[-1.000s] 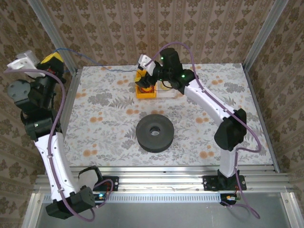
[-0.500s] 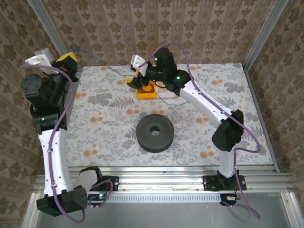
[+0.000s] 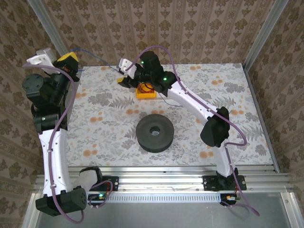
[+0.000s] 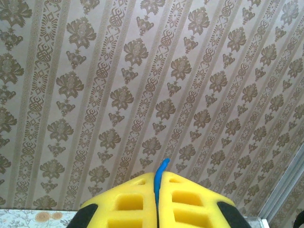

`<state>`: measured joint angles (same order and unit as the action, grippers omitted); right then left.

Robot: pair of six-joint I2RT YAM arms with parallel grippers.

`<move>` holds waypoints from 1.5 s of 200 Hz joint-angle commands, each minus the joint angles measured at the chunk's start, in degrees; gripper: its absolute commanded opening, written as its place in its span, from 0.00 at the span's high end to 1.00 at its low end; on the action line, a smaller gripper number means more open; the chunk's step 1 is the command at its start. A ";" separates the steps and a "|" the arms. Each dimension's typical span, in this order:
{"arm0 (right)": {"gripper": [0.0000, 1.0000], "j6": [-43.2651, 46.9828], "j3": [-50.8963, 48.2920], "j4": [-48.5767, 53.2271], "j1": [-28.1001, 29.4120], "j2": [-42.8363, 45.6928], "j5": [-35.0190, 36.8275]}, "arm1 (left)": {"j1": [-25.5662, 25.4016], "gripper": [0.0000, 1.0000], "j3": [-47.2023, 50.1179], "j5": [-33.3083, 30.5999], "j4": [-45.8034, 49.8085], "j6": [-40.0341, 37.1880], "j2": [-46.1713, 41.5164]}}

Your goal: Wrap the cables

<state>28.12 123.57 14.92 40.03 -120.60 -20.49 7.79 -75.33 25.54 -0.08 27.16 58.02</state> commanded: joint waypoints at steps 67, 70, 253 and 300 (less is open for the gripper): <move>1.00 0.43 6.09 0.50 -0.13 -3.98 7.21 | -0.41 1.00 -0.61 -1.45 0.36 -3.06 -3.15; 1.00 0.56 6.12 0.47 -0.13 -4.09 7.27 | -0.41 1.00 -0.67 -1.52 0.51 -3.15 -3.28; 1.00 2.50 8.47 2.34 -5.12 -4.98 3.11 | -0.21 0.00 10.07 2.18 12.31 -2.10 -8.33; 1.00 1.17 7.00 1.00 -6.81 -5.55 2.17 | -6.73 0.00 21.13 1.92 15.87 -0.70 -10.61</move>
<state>28.77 130.15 15.66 34.06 -124.97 -19.03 4.54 -57.56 26.59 12.43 25.30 48.45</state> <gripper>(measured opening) 0.087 0.997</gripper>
